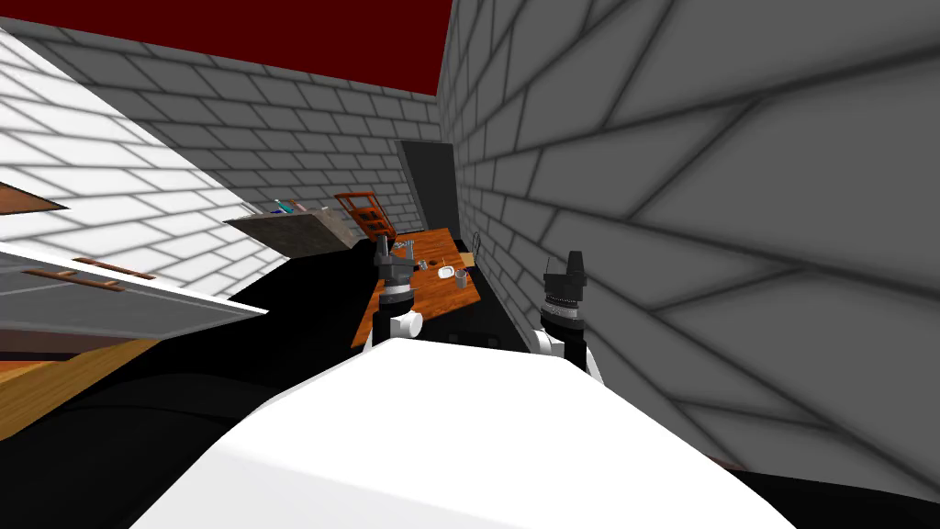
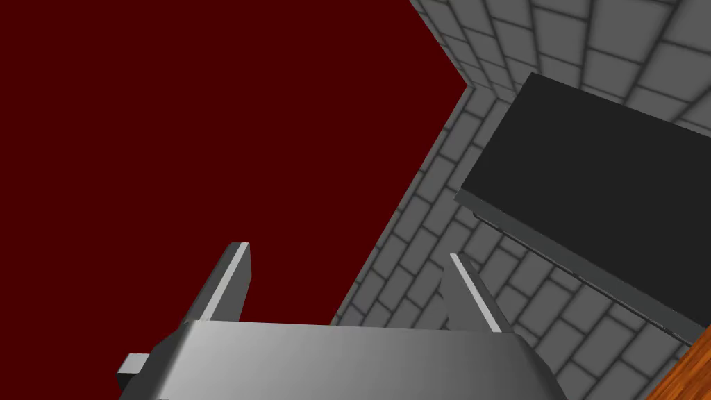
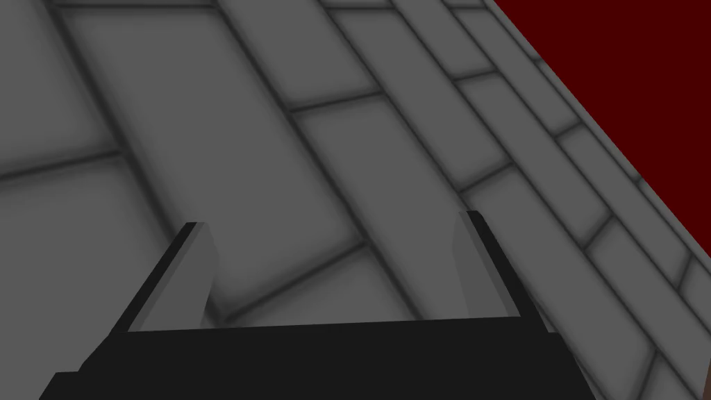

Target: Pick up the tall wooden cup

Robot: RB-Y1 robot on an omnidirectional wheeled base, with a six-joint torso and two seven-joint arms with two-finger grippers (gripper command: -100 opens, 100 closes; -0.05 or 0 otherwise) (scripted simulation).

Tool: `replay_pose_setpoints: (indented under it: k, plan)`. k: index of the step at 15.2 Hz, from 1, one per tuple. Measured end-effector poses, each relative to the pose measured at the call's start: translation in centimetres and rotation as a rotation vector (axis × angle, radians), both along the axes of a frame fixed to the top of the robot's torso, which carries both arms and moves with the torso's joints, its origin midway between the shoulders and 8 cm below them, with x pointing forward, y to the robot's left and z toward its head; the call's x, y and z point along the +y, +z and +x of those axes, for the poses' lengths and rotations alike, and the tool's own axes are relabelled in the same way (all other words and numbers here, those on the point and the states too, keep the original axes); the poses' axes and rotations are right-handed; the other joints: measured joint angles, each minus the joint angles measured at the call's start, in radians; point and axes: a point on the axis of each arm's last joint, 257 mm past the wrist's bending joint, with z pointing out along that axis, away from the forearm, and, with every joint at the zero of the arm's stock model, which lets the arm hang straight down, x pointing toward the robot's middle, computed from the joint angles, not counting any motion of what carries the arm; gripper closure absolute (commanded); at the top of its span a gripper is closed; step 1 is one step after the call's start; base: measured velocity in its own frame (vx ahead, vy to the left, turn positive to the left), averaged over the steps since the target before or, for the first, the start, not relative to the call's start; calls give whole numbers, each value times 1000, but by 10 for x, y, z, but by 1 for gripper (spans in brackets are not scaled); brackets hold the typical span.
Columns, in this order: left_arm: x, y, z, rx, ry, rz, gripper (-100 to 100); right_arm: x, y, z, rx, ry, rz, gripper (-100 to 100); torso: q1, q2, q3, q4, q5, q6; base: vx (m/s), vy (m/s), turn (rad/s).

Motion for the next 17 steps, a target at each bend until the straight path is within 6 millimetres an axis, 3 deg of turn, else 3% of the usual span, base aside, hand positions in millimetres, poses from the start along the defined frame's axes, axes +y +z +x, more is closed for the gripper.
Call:
replay_pose_setpoints:
  k: [8,17]
  plan:
    - [-2,-27,21,123,-44,104,-100,0,0,0,0,0,0,0,-1,1,0,0,0,0,-8,-20,-118]
    - [23,-76,49,319,-27,136,-100,0,0,0,0,0,0,0,-2,0,0,0,0,0,-3,-28,-149]
